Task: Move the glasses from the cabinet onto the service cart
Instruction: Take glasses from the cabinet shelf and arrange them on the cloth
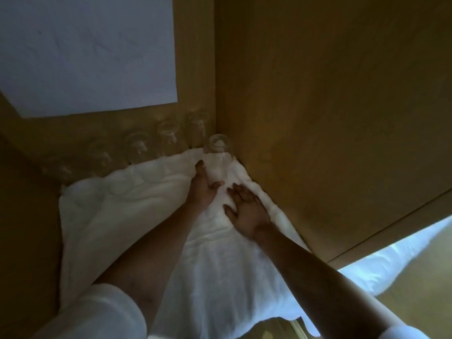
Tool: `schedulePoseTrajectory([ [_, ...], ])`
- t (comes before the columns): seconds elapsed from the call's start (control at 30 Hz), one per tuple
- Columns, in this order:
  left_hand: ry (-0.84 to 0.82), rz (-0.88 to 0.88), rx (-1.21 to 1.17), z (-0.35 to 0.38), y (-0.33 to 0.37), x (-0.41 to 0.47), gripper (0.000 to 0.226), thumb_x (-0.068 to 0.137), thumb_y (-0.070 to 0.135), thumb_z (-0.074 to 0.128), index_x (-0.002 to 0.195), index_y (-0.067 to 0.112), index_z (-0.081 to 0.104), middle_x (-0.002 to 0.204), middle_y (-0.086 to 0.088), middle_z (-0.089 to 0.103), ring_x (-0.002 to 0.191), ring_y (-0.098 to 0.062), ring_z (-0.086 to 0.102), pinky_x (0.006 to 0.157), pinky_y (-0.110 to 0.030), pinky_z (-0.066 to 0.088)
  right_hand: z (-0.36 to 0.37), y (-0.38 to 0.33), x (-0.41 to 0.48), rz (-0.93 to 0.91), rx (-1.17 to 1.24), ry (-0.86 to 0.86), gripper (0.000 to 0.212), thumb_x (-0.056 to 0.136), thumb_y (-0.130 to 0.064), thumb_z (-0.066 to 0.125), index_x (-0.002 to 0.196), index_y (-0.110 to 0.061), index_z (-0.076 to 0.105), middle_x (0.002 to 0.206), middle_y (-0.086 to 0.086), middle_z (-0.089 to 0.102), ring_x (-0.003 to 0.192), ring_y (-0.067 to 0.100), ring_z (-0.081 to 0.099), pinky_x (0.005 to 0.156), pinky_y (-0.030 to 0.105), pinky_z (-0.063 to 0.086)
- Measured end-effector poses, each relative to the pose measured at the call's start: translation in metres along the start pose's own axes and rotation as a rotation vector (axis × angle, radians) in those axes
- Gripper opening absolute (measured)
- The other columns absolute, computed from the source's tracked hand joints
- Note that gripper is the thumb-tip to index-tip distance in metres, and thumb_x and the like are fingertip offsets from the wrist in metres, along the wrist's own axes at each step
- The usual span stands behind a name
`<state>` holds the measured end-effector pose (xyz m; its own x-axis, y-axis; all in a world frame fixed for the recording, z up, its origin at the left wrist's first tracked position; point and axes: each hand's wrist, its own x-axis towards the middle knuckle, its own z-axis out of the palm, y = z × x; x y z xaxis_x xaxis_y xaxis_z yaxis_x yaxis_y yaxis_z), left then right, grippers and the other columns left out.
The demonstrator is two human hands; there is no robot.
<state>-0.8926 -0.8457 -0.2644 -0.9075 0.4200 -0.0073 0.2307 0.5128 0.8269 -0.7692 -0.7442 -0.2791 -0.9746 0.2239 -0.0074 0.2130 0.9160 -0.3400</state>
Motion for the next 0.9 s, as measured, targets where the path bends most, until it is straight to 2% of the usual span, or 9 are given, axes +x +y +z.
schedulePoseTrajectory([
  [0.07, 0.021, -0.013, -0.028, 0.002, -0.006, 0.003, 0.086, 0.085, 0.02, 0.07, 0.148, 0.006, 0.013, 0.138, -0.019, 0.045, 0.125, -0.032, 0.048, 0.103, -0.039, 0.042, 0.004, 0.002, 0.004, 0.008, 0.01, 0.01, 0.069, 0.092, -0.058, 0.024, 0.151, -0.023, 0.022, 0.158, -0.002, 0.018, 0.146, 0.011, 0.01, 0.113, 0.019, -0.003],
  [0.17, 0.063, -0.035, -0.087, 0.007, -0.014, 0.005, 0.081, 0.086, 0.023, 0.069, 0.147, 0.006, 0.018, 0.142, -0.017, 0.044, 0.129, -0.029, 0.045, 0.107, -0.04, 0.039, 0.008, 0.0, 0.007, 0.011, 0.026, 0.052, 0.083, 0.079, -0.064, 0.009, 0.149, -0.023, 0.028, 0.156, -0.002, 0.025, 0.145, 0.01, 0.016, 0.111, 0.018, -0.002],
  [0.3, 0.142, -0.071, -0.092, 0.015, -0.017, 0.014, 0.069, 0.084, 0.028, 0.071, 0.138, 0.003, 0.037, 0.136, -0.014, 0.05, 0.125, -0.027, 0.05, 0.105, -0.039, 0.041, 0.01, 0.001, 0.013, 0.017, 0.013, 0.071, 0.078, 0.083, -0.062, 0.017, 0.149, -0.022, 0.03, 0.156, -0.001, 0.026, 0.145, 0.011, 0.017, 0.114, 0.02, 0.001],
  [0.37, 0.142, -0.084, -0.088, 0.017, -0.017, 0.021, 0.067, 0.083, 0.031, 0.071, 0.136, 0.004, 0.039, 0.134, -0.014, 0.052, 0.122, -0.028, 0.052, 0.103, -0.04, 0.042, 0.012, 0.001, 0.015, 0.012, 0.007, 0.075, 0.077, 0.084, -0.061, 0.017, 0.148, -0.021, 0.03, 0.156, 0.0, 0.027, 0.145, 0.012, 0.018, 0.113, 0.021, 0.0],
  [0.5, 0.115, -0.092, -0.084, 0.019, -0.014, 0.027, 0.068, 0.082, 0.032, 0.072, 0.135, 0.006, 0.039, 0.135, -0.013, 0.051, 0.122, -0.028, 0.051, 0.103, -0.041, 0.042, 0.015, 0.003, 0.016, 0.014, -0.003, 0.098, 0.08, 0.081, -0.061, 0.014, 0.146, -0.019, 0.035, 0.154, 0.003, 0.032, 0.144, 0.015, 0.024, 0.113, 0.023, 0.003],
  [0.57, 0.093, -0.106, -0.073, 0.017, -0.011, 0.027, 0.07, 0.082, 0.032, 0.072, 0.136, 0.004, 0.037, 0.136, -0.013, 0.049, 0.125, -0.029, 0.049, 0.104, -0.04, 0.04, 0.014, 0.004, 0.016, 0.017, -0.007, 0.075, 0.082, 0.081, -0.063, 0.012, 0.147, -0.02, 0.032, 0.155, 0.001, 0.029, 0.144, 0.014, 0.02, 0.115, 0.024, 0.003],
  [0.7, -0.003, -0.147, -0.037, 0.006, -0.001, 0.016, 0.092, 0.077, 0.031, 0.077, 0.147, 0.005, 0.023, 0.15, -0.011, 0.035, 0.137, -0.025, 0.036, 0.112, -0.035, 0.031, 0.009, 0.004, 0.018, 0.024, 0.01, -0.009, 0.089, 0.076, -0.065, 0.007, 0.15, -0.02, 0.025, 0.157, 0.002, 0.022, 0.146, 0.015, 0.014, 0.117, 0.03, 0.004],
  [0.8, -0.051, -0.144, 0.023, -0.005, -0.008, -0.019, 0.094, 0.08, 0.024, 0.075, 0.15, 0.006, 0.015, 0.154, -0.009, 0.027, 0.14, -0.023, 0.03, 0.11, -0.026, 0.025, 0.0, -0.001, 0.02, 0.025, -0.021, -0.083, 0.072, 0.091, -0.058, 0.026, 0.151, -0.017, 0.022, 0.158, 0.005, 0.017, 0.147, 0.018, 0.011, 0.117, 0.032, 0.004],
  [0.9, -0.061, -0.175, 0.077, -0.022, -0.021, -0.054, 0.088, 0.084, 0.025, 0.071, 0.151, 0.01, 0.017, 0.154, -0.008, 0.029, 0.14, -0.023, 0.031, 0.11, -0.028, 0.028, -0.01, -0.008, 0.017, 0.02, 0.004, -0.083, 0.062, 0.096, -0.043, 0.043, 0.149, -0.014, 0.026, 0.154, 0.009, 0.026, 0.144, 0.023, 0.02, 0.116, 0.033, 0.013],
])
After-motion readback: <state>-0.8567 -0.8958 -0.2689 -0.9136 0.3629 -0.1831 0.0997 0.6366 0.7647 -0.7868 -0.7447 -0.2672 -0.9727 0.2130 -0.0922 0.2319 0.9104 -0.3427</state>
